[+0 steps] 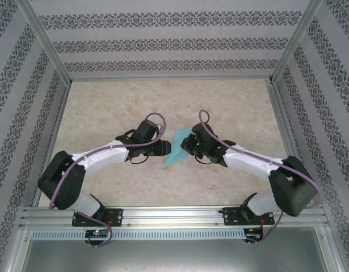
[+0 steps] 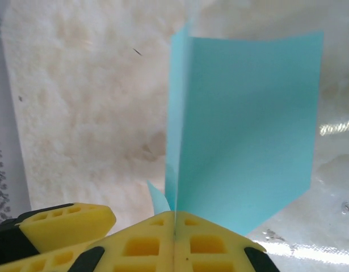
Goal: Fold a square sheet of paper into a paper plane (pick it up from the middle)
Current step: Fourth fold the wing at the center of the table.
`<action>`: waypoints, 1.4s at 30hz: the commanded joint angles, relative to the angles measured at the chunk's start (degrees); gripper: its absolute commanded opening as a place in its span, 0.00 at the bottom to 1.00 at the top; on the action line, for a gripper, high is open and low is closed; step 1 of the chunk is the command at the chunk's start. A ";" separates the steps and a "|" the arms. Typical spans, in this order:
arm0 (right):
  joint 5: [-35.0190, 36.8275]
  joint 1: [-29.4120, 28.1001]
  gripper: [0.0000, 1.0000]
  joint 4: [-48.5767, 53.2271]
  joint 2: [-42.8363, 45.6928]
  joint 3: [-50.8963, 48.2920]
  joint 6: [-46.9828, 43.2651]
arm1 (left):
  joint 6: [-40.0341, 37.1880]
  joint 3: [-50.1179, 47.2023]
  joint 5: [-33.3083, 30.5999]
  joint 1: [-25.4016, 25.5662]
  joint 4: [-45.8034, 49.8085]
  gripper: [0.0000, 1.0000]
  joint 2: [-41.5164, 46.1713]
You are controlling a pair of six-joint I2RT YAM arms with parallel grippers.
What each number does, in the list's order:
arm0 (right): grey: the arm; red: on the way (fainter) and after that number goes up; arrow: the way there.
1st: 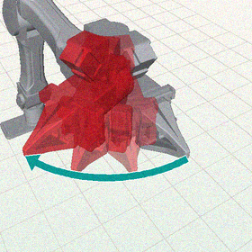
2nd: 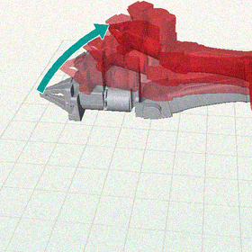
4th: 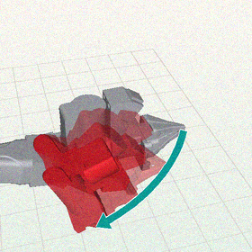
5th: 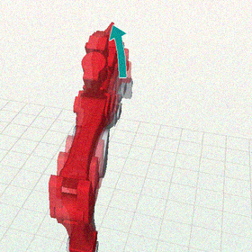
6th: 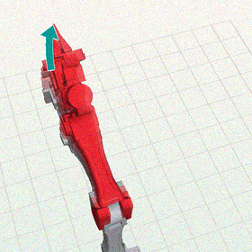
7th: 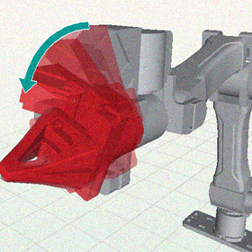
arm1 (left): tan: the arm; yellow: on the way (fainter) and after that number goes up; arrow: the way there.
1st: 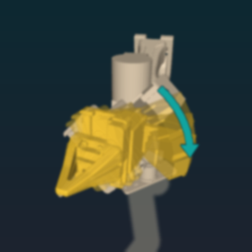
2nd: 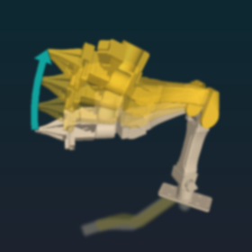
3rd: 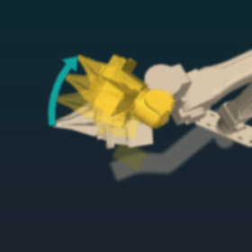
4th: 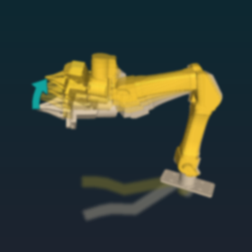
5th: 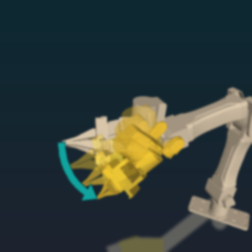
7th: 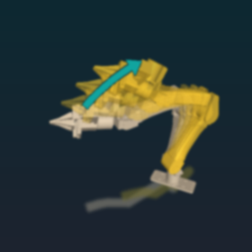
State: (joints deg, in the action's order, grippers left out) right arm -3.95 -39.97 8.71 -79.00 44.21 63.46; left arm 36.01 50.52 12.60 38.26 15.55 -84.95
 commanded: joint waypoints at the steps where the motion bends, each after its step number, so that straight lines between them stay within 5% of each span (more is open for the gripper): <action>1: 10.06 -0.83 0.00 9.65 3.06 2.97 2.32 | -5.74 1.13 -1.44 -0.38 0.46 0.55 3.21; 8: 12.06 -2.38 0.00 10.68 -0.62 6.66 9.14 | -14.96 -2.33 2.34 -0.38 -8.92 0.72 6.45; 15: 9.42 -3.23 0.00 9.08 -6.70 8.54 16.16 | -24.94 -9.40 7.12 0.01 -24.11 0.74 4.17; 23: 6.26 -2.84 0.00 7.10 -9.40 8.34 20.17 | -33.81 -11.73 9.10 0.75 -30.22 0.60 -2.59; 37: 1.14 -1.13 0.00 6.08 -10.38 8.03 20.98 | -36.33 -17.49 10.39 0.86 -45.09 0.37 -8.04; 42: -1.36 -0.72 0.00 5.44 -10.33 7.57 21.10 | -36.93 -17.77 9.15 0.94 -45.27 0.19 -8.21</action>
State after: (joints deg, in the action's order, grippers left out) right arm -2.59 -41.30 15.40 -89.06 51.27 83.57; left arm 0.60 33.26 22.00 38.76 -25.71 -92.92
